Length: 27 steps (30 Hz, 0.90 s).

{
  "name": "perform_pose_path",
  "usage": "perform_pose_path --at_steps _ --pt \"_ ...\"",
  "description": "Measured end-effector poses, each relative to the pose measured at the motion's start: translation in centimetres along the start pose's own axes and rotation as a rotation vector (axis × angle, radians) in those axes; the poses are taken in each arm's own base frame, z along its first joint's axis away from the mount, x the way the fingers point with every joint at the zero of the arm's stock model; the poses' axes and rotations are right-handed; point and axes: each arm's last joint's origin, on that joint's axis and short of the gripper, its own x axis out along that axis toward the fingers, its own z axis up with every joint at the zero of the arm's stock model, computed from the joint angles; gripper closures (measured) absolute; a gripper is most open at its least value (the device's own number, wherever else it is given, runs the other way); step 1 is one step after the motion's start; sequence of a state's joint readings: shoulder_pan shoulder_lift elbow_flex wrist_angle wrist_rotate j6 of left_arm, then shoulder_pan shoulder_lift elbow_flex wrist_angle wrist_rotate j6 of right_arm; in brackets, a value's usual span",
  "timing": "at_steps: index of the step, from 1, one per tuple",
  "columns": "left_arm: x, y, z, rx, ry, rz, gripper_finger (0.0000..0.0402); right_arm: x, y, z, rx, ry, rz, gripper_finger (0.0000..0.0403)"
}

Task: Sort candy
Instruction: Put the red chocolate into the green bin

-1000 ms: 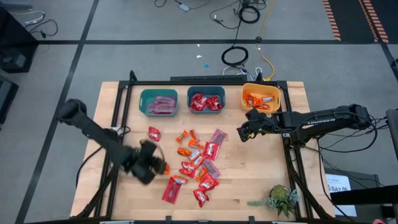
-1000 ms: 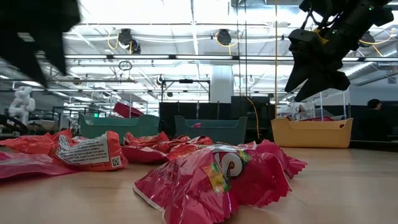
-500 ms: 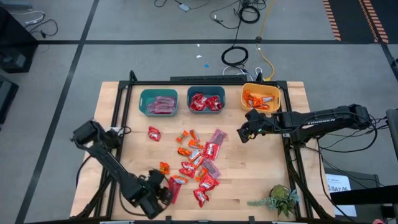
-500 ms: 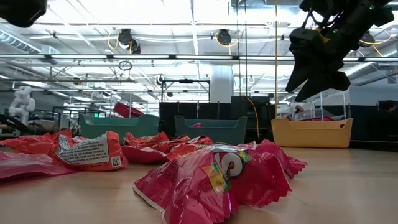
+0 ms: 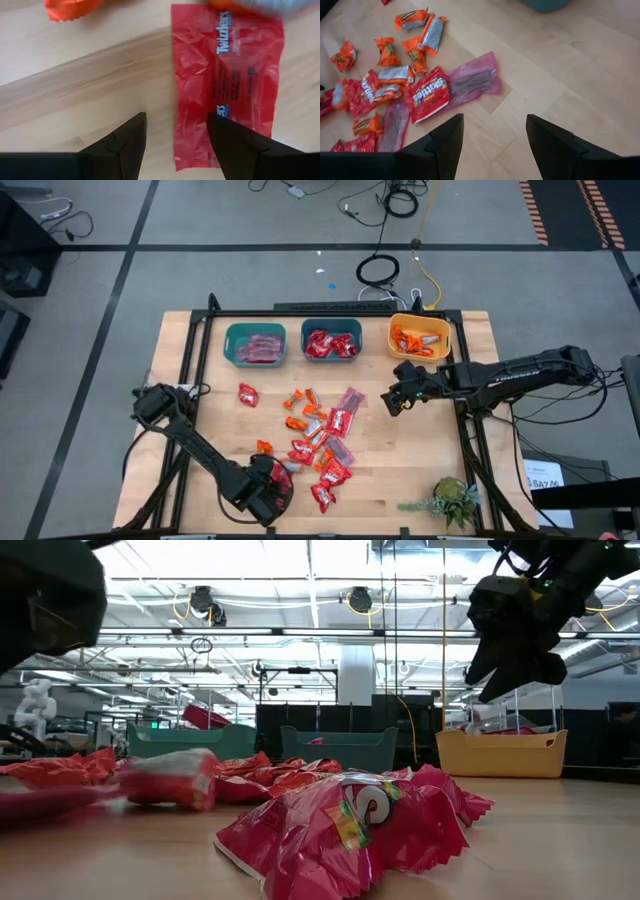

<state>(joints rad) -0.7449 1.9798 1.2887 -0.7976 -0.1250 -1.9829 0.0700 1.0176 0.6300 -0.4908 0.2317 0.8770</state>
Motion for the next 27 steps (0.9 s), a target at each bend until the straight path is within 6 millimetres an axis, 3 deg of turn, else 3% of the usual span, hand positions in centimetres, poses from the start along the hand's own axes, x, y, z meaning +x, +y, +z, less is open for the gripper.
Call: perform_pose_path --at_steps 11,15,20,27 --pt "0.6 -0.4 0.0 0.052 -0.01 -0.033 0.0198 -0.1 0.2 -0.2 -0.001 0.005 0.008 0.0195" --pt "0.6 -0.2 0.0 0.055 0.001 0.005 0.026 -0.1 0.2 -0.2 -0.001 0.004 0.007 0.0195" --pt "0.6 0.5 0.2 0.059 0.001 0.081 0.038 -0.1 0.2 -0.2 0.0 0.004 0.007 0.0195" --pt "-0.2 0.7 0.3 0.083 0.007 0.076 0.0397 -0.1 0.2 -0.2 0.0 0.004 0.007 0.0195"
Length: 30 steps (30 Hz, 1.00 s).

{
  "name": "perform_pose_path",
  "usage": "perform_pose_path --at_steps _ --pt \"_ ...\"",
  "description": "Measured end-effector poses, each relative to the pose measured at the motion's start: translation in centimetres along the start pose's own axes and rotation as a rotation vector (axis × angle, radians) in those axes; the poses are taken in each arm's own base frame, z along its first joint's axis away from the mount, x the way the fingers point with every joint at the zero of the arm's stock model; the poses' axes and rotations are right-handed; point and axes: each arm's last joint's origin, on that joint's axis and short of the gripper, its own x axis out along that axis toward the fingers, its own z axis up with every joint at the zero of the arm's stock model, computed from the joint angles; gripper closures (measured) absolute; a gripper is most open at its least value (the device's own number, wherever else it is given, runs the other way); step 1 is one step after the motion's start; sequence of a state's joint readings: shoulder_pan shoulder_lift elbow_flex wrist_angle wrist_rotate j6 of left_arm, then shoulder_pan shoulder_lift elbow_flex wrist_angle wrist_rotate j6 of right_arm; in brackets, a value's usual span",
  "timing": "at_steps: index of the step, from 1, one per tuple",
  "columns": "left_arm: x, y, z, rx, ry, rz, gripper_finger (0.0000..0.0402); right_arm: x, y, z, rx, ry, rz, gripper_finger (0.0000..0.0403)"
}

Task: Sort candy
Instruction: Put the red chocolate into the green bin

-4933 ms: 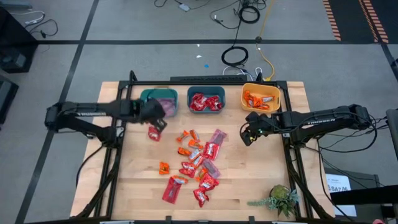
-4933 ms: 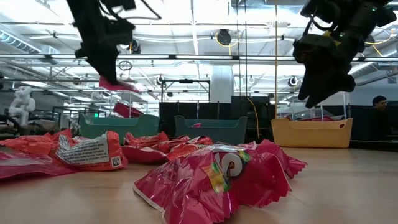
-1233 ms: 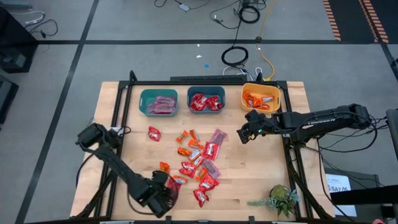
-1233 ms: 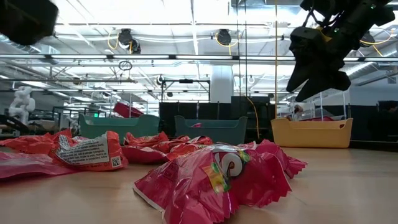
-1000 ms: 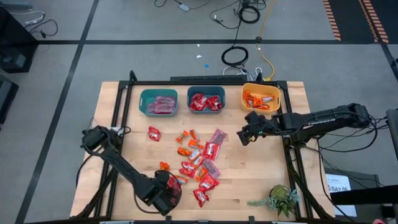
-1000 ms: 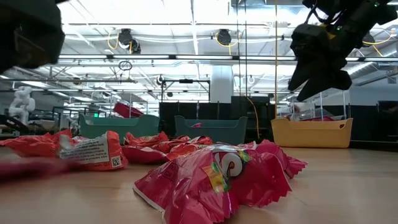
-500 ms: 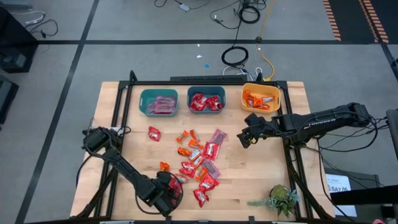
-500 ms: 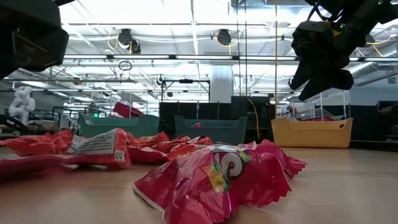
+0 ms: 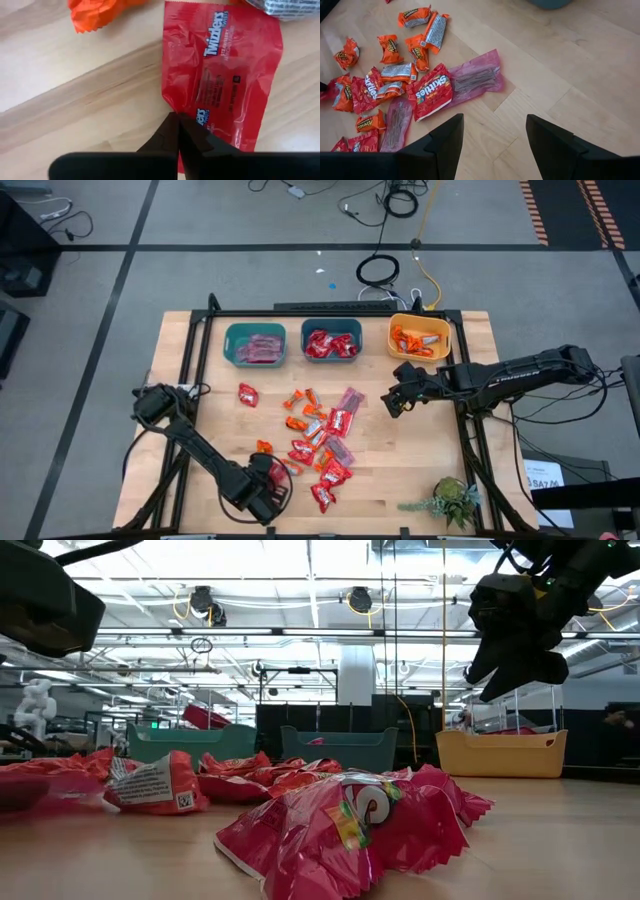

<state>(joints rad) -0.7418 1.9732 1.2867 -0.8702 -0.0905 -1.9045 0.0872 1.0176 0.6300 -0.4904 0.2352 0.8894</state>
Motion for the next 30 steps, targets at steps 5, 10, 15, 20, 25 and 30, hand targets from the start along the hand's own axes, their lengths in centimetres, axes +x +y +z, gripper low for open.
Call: perform_pose_path --at_steps 5,10,15,20,25,30 --pt "-3.1 1.3 0.8 0.004 -0.049 -0.016 0.0398 0.0 0.0 0.0 -0.002 0.0 0.0 0.0195" --pt "-6.8 3.1 1.8 0.022 -0.07 -0.041 0.0399 0.0 0.0 0.0 -0.01 -0.002 -0.001 0.0195" --pt "-10.4 5.5 3.4 0.026 -0.124 -0.036 0.04 0.0 0.0 0.0 -0.011 -0.003 -0.002 0.0195" --pt "-13.5 8.6 6.3 0.042 -0.184 0.019 0.0401 0.0 0.0 0.1 -0.011 -0.026 -0.02 0.0195" --pt "-16.2 11.8 10.5 0.056 -0.253 0.078 0.0401 0.0 -0.1 0.2 -0.009 -0.052 -0.035 0.0195" --pt "-17.9 14.1 15.3 0.093 -0.366 0.075 0.0401 0.0 0.0 0.3 -0.002 -0.083 -0.039 0.0195"
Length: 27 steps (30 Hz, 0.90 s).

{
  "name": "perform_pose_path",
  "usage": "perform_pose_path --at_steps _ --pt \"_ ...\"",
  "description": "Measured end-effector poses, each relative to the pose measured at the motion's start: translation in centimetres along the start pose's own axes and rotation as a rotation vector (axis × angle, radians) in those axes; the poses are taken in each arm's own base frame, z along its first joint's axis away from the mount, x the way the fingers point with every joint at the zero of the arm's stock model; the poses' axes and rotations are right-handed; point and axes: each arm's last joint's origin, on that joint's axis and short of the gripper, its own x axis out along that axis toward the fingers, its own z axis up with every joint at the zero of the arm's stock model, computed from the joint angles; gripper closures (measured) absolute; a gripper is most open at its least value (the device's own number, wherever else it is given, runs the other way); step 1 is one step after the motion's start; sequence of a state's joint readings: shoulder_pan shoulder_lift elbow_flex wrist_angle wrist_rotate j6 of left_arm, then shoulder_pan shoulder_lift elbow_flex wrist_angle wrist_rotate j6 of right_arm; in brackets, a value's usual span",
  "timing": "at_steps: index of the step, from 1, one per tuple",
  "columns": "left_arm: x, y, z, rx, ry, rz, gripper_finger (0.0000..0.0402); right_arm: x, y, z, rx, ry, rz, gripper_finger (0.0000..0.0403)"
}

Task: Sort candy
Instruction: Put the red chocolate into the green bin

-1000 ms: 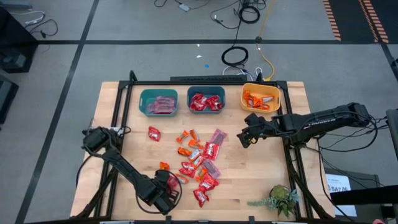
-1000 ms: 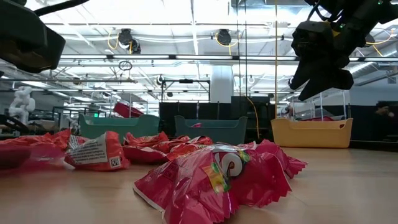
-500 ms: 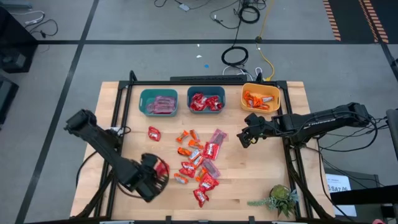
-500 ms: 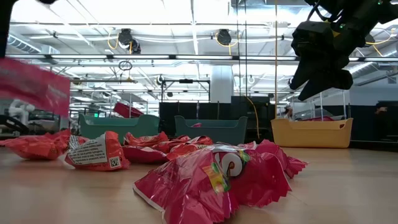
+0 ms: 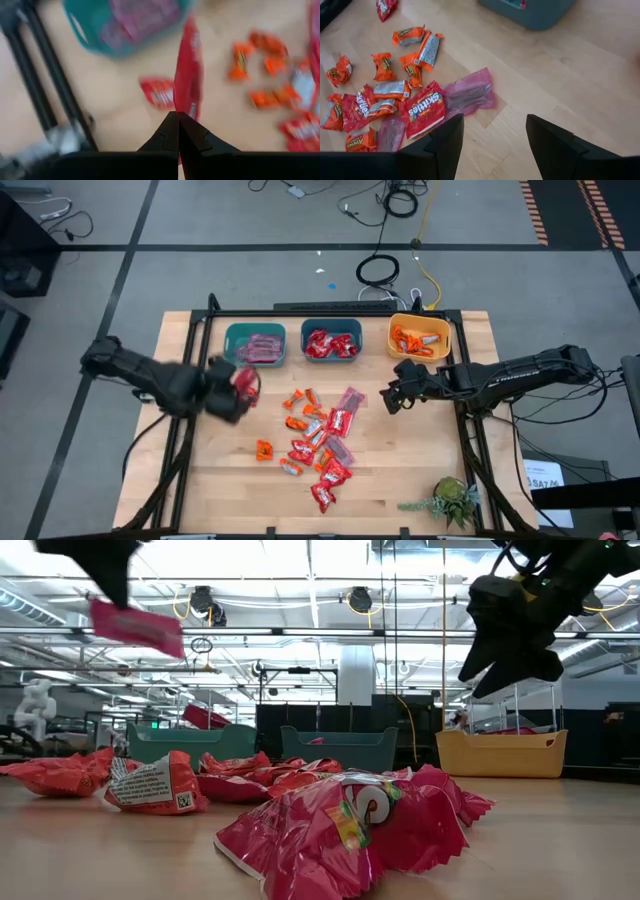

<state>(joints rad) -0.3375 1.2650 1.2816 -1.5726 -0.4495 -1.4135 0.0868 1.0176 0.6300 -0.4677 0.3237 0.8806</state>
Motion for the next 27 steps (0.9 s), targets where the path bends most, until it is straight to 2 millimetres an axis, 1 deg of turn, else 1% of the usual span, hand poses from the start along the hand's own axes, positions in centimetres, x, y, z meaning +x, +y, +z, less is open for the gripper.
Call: perform_pose_path --at_steps 3,6,8,11,15,18,21,24,27 --pt "0.7 1.8 2.9 0.015 -0.049 0.055 0.0401 0.0 0.1 0.2 0.007 -0.033 -0.007 0.0195" --pt "1.6 3.9 5.4 0.02 -0.058 0.124 0.0401 0.0 0.2 0.4 0.016 -0.082 -0.016 0.0195" --pt "2.3 4.8 7.0 0.026 -0.059 0.147 0.0401 0.0 0.2 0.6 0.022 -0.117 -0.027 0.0195" --pt "4.1 5.9 9.0 0.047 -0.07 0.14 0.0401 0.0 0.2 0.7 0.025 -0.15 -0.049 0.0195" --pt "7.6 7.0 11.0 0.046 -0.058 0.07 0.0401 0.0 0.2 0.8 0.029 -0.158 -0.05 0.0195" --pt "10.2 8.4 11.6 0.003 -0.016 0.054 0.0402 0.0 0.2 0.8 0.046 -0.158 -0.048 0.0195" --pt "12.6 9.5 11.5 -0.027 0.031 0.014 0.0402 0.0 0.2 0.8 0.052 -0.158 -0.048 0.0195" --pt "14.8 10.0 11.2 -0.052 0.052 -0.089 0.0402 0.0 0.2 0.8 0.053 -0.158 -0.047 0.0195" --pt "16.3 10.1 10.9 -0.08 0.062 -0.144 0.0401 0.0 0.2 0.8 0.065 -0.158 -0.047 0.0195"
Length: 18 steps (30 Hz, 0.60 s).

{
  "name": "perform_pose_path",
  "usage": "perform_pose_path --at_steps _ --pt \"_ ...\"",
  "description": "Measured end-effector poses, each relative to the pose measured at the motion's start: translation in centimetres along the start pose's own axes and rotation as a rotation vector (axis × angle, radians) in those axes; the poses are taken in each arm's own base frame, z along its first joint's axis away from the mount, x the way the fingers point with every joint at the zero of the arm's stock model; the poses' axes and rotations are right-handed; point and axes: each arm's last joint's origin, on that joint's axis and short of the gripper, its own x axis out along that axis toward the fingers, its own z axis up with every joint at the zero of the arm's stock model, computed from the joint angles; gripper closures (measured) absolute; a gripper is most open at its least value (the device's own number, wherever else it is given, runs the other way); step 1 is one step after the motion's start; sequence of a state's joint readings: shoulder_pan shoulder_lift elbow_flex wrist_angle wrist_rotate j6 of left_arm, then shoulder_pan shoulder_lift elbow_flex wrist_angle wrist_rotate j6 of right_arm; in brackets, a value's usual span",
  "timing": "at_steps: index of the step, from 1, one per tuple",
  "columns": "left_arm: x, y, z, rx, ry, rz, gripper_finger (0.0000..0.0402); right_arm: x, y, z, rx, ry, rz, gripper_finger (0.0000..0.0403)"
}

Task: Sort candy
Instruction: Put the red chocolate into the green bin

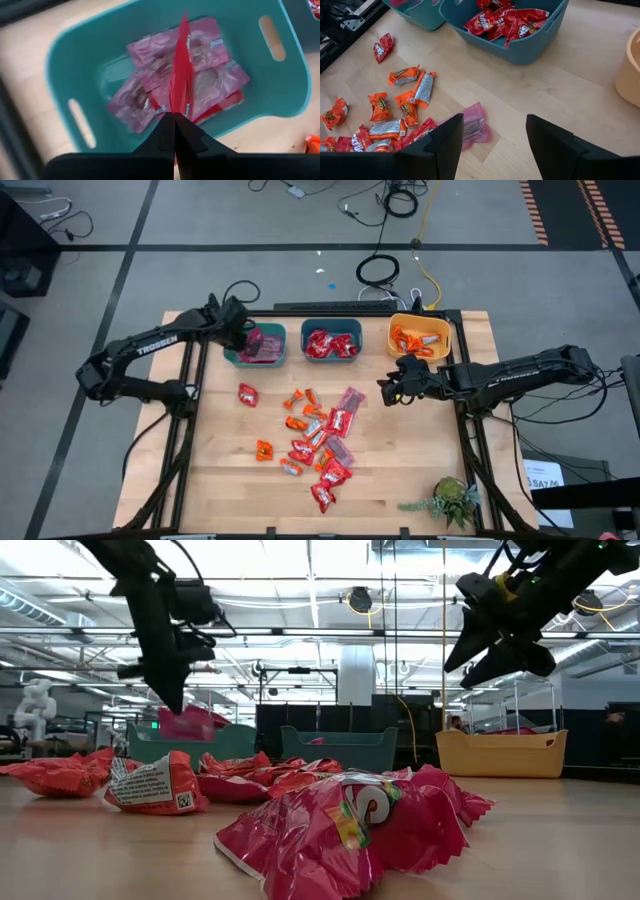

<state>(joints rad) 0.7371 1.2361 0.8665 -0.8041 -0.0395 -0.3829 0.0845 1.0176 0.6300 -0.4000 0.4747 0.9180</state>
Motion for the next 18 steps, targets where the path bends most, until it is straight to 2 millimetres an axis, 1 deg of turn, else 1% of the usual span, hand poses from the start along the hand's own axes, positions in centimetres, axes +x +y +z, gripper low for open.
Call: perform_pose_path --at_steps 3,9,12,18 --pt "0.5 0.03 0.08 -0.003 -0.002 0.006 0.0397 0.0 0.0 0.0 0.005 0.0 0.0 0.0195" --pt "0.63 0.39 0.17 -0.011 -0.034 0.122 0.037 0.0 0.0 0.0 0.015 0.0 0.0 0.0195" --pt "0.62 0.44 0.13 -0.05 -0.037 0.135 0.0357 0.0 0.0 0.0 0.017 0.0 0.0 0.0195" --pt "0.62 0.41 0.08 -0.055 -0.029 0.126 0.0326 0.0 0.0 0.0 0.017 0.0 0.0 0.0195"
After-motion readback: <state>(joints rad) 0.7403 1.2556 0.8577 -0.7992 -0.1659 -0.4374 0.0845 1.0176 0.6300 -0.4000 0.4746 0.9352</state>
